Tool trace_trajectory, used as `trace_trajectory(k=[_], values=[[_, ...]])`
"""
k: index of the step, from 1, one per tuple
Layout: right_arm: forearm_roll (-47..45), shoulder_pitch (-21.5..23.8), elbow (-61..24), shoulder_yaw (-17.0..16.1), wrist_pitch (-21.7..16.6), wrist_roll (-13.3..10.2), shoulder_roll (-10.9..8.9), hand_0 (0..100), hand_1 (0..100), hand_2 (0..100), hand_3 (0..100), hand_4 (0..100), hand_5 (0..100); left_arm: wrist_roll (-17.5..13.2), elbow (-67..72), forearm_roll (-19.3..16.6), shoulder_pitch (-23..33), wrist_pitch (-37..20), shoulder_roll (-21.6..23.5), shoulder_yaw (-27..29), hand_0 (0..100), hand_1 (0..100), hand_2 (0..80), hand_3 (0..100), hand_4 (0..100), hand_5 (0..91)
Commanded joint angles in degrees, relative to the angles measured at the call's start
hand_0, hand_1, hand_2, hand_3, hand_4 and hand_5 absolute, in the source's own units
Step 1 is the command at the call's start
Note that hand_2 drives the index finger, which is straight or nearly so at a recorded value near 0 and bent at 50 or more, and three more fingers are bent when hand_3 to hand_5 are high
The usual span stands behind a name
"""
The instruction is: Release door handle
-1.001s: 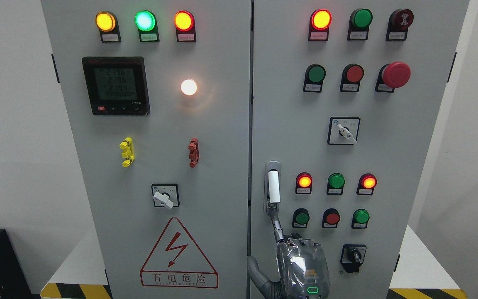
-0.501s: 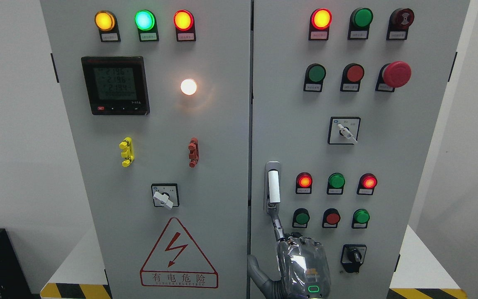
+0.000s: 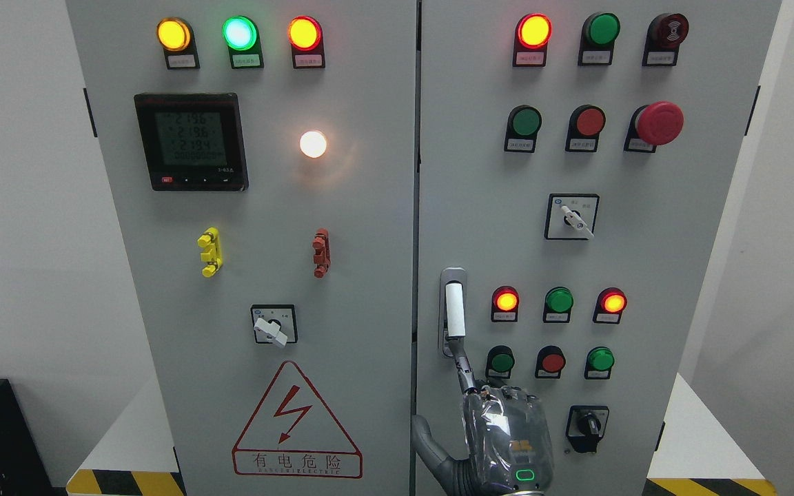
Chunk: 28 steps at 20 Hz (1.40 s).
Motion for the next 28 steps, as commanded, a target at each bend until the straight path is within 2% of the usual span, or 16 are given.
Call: trace_trajectory(k=[1,3,5,6,11,14,16,20,28], values=[[-0.02,0.05,-1.35,0.03,-0.13,-0.38,0.00,31,24,5,76,72,75,-0.05,0.00,0.00,0.00,0.25,-0.02,0.00,0,0,4.2,11,1,0.0],[-0.10,0.14,-1.35,-0.06,-0.21,-0.47,0.00,33,24,13,74,70,75,-0.05,0.00,0.00,0.00,0.25,-0.02,0.00,0,0,4.3,11,1,0.0],[-0.19,0.14,-1.69,-0.14,-0.30,-0.47,0.00,33,25,16,74,70,75,-0.05,0.00,0.00,0.00,0.34,-0.02,0.00,0,0,4.4,11,1,0.0],[-0.28,0.14,-1.96,-0.15,-0.30,-0.38,0.00,35,25,25,74,69,73,-0.05,0.00,0.00,0.00,0.25,0.07,0.00,0,0,4.4,11,1,0.0],[-0.98,-0.03,-2.49,-0.32,-0.48,0.06,0.00,41,26,40,73,68,71,-0.05,0.00,0.00,0.00,0.25,-0.02,0.00,0,0,4.5,11,1,0.0],[-1.60,-0.12,-2.49,-0.41,-0.57,0.15,0.00,43,27,43,75,68,71,-0.05,0.00,0.00,0.00,0.34,-0.02,0.00,0,0,4.4,11,1,0.0],[-1.60,-0.12,-2.58,-0.67,-0.48,0.15,0.09,43,28,52,79,69,70,-0.05,0.00,0.00,0.00,0.25,-0.02,0.00,0,0,4.4,11,1,0.0],[-1.69,-0.30,-2.93,-0.85,-0.57,0.24,0.09,37,29,57,83,70,70,-0.05,0.00,0.00,0.00,0.34,-0.02,0.00,0,0,4.3,11,1,0.0],[-1.86,-0.91,-3.19,-0.94,-0.48,0.24,0.18,32,30,59,84,72,70,-0.05,0.00,0.00,0.00,0.34,0.07,0.00,0,0,4.4,11,1,0.0]])
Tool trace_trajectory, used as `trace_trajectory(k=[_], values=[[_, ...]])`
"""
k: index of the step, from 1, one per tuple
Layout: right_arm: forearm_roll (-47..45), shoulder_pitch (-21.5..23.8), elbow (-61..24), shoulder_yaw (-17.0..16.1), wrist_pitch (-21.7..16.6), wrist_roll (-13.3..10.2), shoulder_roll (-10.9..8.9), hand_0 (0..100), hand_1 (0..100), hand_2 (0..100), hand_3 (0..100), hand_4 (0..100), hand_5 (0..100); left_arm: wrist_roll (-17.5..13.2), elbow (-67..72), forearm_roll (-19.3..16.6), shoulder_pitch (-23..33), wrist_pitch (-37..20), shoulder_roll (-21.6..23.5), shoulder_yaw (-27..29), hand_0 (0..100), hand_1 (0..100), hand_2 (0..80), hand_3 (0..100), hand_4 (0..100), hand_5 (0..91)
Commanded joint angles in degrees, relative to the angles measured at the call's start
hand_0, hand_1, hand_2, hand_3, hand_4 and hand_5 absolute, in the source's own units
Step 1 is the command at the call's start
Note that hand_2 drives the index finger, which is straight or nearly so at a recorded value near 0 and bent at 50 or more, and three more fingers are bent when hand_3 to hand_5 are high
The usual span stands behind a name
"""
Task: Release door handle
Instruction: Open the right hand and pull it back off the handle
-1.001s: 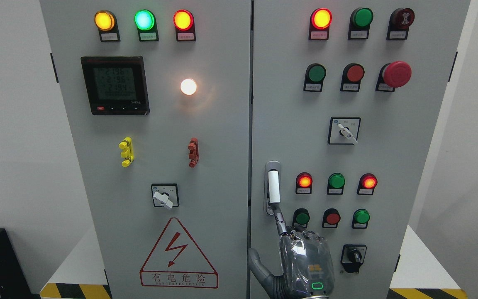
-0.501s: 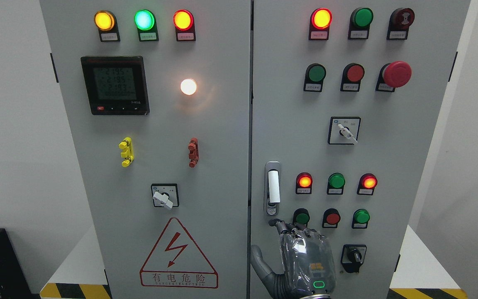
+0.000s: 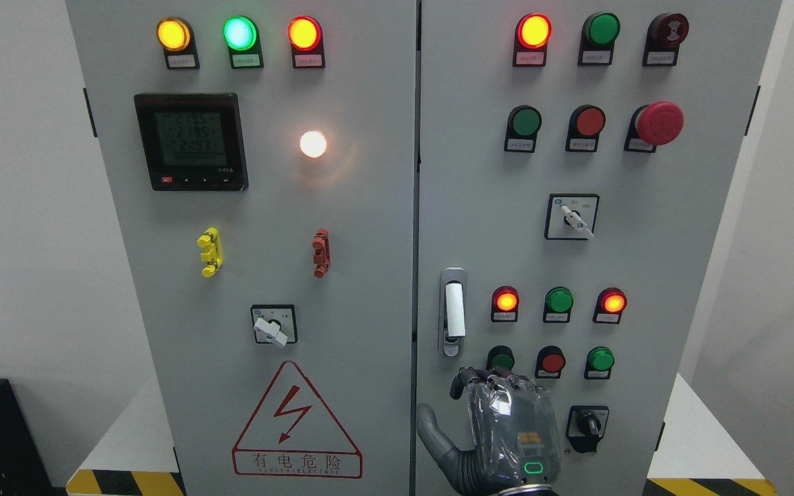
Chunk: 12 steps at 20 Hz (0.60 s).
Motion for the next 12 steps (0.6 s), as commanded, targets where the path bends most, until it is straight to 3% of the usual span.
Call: trace_trajectory(k=[1,5,6,8,12], values=[[-0.13,-0.40,-0.75,-0.29,0.06,0.02,0.12,31,30,61,84,72,70,-0.05,0.00,0.00,0.00,0.07,-0.02,0.00,0,0,4.4,11,1,0.0],[-0.57,-1.01,-0.75,-0.46,-0.12,0.02,0.03,31,31,64,86,73,71,-0.05,0.00,0.00,0.00,-0.01,0.07,0.00,0,0,4.4,11,1,0.0],[-1.61,-1.10,-0.75,-0.46,-0.12,0.11,0.12,31,31,65,91,75,72,-0.05,0.00,0.00,0.00,0.07,-0.02,0.00,0,0,4.4,11,1,0.0],[-2.41,-1.10,-0.75,-0.55,-0.03,1.86,0.12,30,33,68,94,77,73,-0.05,0.00,0.00,0.00,0.07,-0.02,0.00,0,0,4.4,11,1,0.0],[-2.41,-1.10,-0.75,-0.64,0.32,2.13,0.12,30,34,70,95,78,74,-0.05,0.00,0.00,0.00,0.07,-0.02,0.00,0,0,4.4,11,1,0.0]])
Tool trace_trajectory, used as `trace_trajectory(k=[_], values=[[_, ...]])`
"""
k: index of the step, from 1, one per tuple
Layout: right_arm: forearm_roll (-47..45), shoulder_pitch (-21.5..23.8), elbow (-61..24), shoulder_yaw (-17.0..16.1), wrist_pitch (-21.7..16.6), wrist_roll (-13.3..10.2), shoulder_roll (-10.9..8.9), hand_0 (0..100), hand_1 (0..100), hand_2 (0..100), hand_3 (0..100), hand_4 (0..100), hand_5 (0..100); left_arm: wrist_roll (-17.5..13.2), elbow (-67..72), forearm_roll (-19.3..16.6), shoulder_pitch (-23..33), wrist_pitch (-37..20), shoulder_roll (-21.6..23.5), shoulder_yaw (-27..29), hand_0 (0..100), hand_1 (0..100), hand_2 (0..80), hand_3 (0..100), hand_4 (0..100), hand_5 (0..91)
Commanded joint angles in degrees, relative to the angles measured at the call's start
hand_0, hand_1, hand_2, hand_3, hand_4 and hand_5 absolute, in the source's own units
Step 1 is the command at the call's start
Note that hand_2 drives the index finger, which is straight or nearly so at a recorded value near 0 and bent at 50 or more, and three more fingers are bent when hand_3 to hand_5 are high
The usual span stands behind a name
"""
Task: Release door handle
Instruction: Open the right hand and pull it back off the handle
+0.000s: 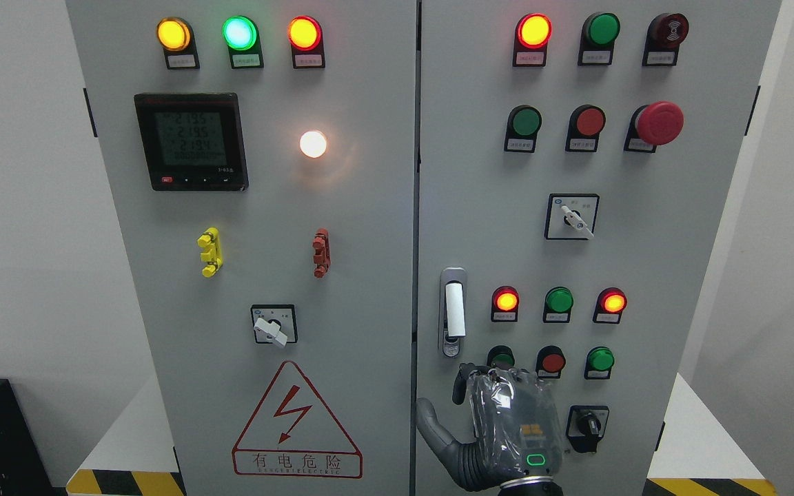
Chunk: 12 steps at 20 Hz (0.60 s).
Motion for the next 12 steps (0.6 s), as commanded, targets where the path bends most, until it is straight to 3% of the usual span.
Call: trace_trajectory(k=[1,12], values=[[-0.72,-0.21,-0.25,-0.30,0.32,0.42,0.05,30,34,70,95,78,74,-0.05,0.00,0.00,0.00,0.05,-0.04,0.00,0,0,4.4,11,1,0.0],[-0.63,-3.81,0.36,-1.62,0.59,0.51,0.05,29,36,70,96,78,74,-0.05,0.00,0.00,0.00,0.05,-0.04,0.00,0,0,4.4,11,1,0.0]])
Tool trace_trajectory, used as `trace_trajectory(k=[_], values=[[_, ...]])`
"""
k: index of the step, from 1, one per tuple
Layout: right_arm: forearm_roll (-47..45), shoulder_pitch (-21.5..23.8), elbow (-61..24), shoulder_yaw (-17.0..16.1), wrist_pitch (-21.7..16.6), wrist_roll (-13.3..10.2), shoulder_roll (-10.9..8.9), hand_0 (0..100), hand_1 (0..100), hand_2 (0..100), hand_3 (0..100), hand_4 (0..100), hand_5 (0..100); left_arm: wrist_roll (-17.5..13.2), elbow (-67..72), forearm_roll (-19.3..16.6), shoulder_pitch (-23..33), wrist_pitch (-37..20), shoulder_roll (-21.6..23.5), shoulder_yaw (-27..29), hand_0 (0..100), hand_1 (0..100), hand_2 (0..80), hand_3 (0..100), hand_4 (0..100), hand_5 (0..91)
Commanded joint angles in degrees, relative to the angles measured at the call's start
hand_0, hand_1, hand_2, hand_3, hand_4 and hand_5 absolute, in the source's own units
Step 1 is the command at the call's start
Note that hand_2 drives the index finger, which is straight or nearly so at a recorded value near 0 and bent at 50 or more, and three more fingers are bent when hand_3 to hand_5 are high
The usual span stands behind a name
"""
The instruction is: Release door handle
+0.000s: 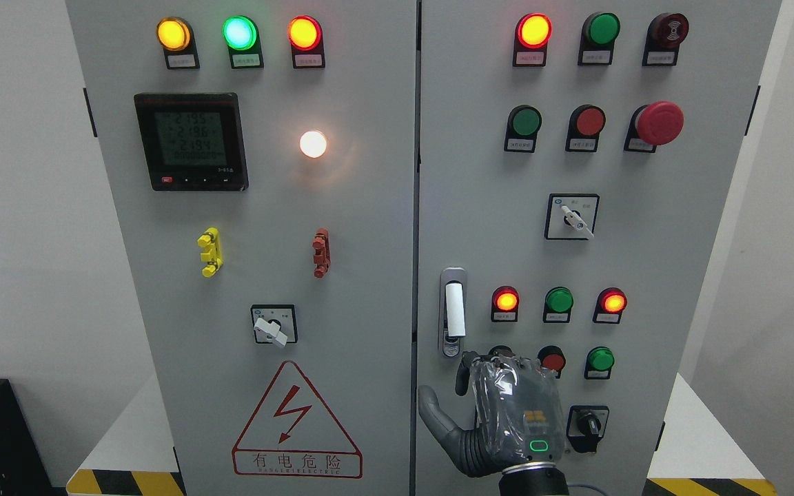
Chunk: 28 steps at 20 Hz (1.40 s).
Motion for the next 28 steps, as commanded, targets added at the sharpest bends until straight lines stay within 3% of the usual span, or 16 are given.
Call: trace_trajectory(k=[1,12,28], values=[[-0.03,-1.38,0.28,-1.09,0.03,0.11,0.03,29,36,70,96,78,74,-0.05,0.00,0.00,0.00,-0.05,0.06,0.00,0,0,4.4,11,1,0.0],[0.05,-4.72,1.86,-1.88,0.12,0.20,0.03,29,39,70,96,79,75,-0.05,0.00,0.00,0.00,-0.05,-0.03,0.00,0,0,4.4,11,1,0.0],[-0.12,-5.86,2.92,-3.11,0.30,0.20,0.03,29,39,70,96,79,74,-0.05,0.00,0.00,0.00,0.04,-0.03,0.00,0,0,4.2,11,1,0.0]])
